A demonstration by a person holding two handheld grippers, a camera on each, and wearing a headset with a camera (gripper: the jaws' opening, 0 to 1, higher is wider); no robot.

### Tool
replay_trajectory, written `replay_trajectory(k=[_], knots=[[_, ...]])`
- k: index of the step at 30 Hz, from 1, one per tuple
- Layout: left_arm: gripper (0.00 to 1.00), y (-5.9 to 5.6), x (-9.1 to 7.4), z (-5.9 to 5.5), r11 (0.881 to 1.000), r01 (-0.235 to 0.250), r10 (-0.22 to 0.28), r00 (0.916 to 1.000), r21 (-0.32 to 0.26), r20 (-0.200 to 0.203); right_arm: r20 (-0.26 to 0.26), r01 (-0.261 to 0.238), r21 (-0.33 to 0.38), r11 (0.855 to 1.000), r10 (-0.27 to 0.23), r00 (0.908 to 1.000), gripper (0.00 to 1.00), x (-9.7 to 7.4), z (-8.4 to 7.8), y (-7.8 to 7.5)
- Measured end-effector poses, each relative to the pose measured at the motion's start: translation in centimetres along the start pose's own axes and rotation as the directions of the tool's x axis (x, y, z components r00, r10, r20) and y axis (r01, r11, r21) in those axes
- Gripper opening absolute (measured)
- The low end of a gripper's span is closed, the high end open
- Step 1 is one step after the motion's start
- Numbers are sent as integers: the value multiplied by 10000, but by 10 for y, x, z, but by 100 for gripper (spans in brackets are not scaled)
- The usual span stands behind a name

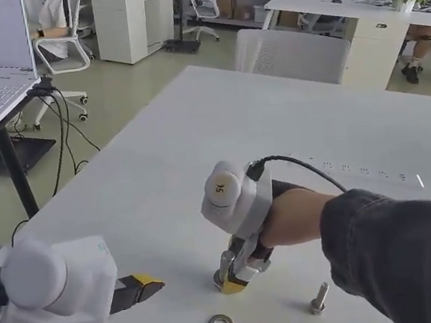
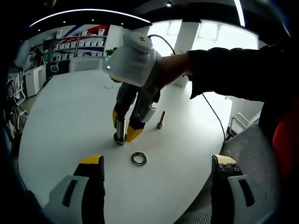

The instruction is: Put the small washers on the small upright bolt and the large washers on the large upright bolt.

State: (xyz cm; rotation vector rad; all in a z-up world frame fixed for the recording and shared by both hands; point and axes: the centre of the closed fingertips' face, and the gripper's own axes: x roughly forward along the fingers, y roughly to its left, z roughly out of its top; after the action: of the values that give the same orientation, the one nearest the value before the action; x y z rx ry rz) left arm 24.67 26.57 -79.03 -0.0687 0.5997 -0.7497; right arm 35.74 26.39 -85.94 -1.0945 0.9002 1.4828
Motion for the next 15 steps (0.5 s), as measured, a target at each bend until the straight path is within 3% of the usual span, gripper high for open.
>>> replay_trajectory(k=[11, 15], knots=[[96, -3, 1, 1, 10000, 44, -43, 10000, 61, -14, 314, 114, 297, 9995, -123, 9994, 45, -13, -1, 1], [96, -3, 1, 1, 9999, 58, -58, 10000, 82, -14, 298, 279, 206, 9994, -285, 9991, 44, -20, -4, 2]])
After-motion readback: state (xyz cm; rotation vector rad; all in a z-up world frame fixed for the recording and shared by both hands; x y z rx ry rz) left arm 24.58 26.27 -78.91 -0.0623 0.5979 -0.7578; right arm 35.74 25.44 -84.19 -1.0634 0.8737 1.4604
